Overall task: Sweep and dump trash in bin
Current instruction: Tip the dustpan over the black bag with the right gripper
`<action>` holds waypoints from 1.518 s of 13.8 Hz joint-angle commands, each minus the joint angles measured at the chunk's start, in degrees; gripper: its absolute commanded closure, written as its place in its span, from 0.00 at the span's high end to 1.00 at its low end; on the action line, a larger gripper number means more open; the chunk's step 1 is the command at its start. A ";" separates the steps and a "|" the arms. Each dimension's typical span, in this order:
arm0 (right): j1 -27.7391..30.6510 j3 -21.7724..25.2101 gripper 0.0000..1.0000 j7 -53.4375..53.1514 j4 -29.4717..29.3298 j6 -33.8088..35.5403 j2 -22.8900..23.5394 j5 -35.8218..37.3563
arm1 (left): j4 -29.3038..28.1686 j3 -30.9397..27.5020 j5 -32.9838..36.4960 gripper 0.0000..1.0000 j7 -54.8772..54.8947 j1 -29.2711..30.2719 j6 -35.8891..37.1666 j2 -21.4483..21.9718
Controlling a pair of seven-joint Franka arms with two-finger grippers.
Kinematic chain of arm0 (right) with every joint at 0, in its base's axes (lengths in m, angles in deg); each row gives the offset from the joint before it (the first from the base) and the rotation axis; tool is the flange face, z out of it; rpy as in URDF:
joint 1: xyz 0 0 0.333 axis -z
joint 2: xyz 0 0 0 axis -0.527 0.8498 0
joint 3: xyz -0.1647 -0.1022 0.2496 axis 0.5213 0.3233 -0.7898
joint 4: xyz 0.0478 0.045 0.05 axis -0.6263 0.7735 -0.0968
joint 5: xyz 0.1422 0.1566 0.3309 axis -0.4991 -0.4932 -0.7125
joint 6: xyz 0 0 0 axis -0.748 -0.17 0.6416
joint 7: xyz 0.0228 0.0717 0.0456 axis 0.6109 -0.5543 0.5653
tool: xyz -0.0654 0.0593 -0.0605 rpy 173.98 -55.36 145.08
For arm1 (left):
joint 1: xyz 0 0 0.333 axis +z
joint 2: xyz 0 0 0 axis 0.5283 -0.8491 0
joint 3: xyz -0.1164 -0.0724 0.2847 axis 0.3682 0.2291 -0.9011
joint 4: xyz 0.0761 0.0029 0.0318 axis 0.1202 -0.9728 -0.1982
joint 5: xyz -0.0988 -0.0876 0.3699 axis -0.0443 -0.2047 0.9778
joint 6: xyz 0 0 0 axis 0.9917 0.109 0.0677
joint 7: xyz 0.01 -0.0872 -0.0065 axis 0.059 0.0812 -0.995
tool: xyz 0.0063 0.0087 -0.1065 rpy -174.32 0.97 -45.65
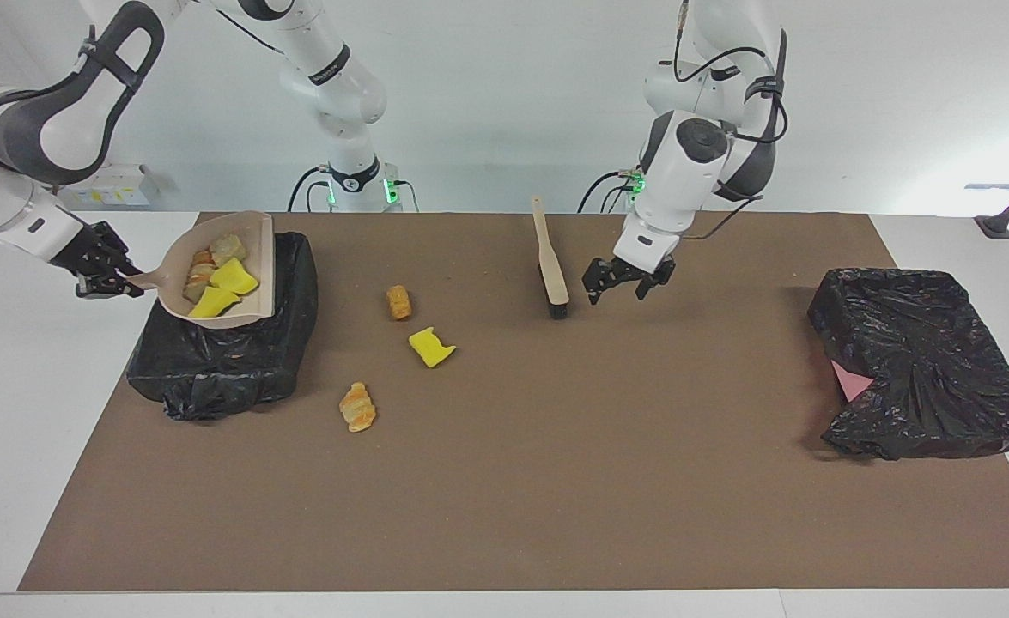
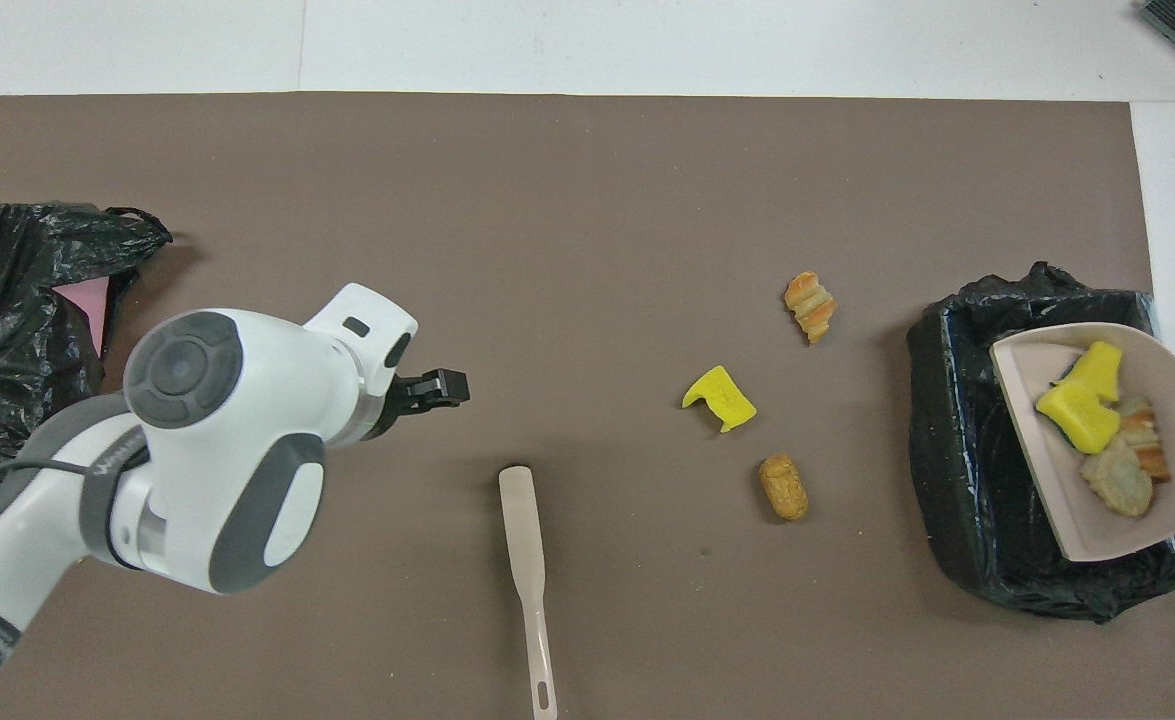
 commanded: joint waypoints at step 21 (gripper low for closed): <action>-16.66 -0.16 0.00 -39.00 36.00 -18.65 -28.51 43.13 | 24.56 0.34 10.09 1.00 27.70 21.77 32.64 0.75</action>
